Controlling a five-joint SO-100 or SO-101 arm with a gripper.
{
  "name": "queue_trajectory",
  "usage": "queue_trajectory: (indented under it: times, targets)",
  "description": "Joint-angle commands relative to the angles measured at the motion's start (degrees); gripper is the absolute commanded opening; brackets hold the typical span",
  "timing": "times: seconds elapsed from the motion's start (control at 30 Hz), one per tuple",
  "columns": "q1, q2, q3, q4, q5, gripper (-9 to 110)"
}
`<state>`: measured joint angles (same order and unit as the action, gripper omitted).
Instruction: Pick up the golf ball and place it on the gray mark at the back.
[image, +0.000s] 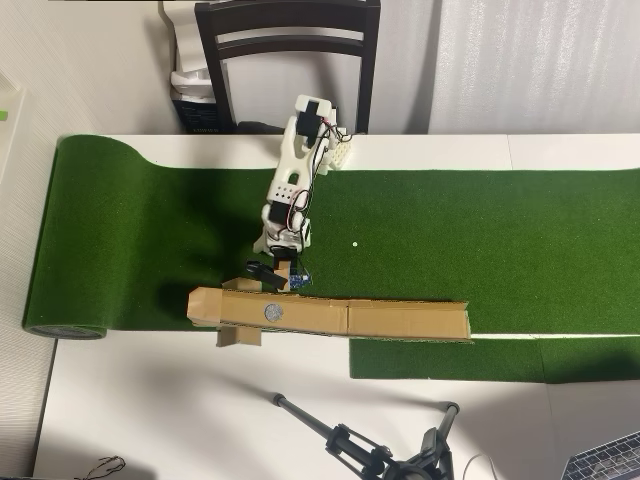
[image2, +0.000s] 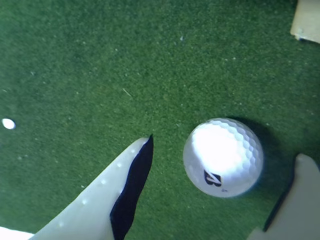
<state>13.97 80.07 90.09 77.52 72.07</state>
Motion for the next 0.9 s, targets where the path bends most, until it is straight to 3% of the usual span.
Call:
queue_trajectory:
  times: [0.0,0.87]
  targets:
    - [-0.1,1.4,-3.9,-0.3,-0.5,44]
    - [2.8,-4.8,-7.6,-0.2,-2.1,44]
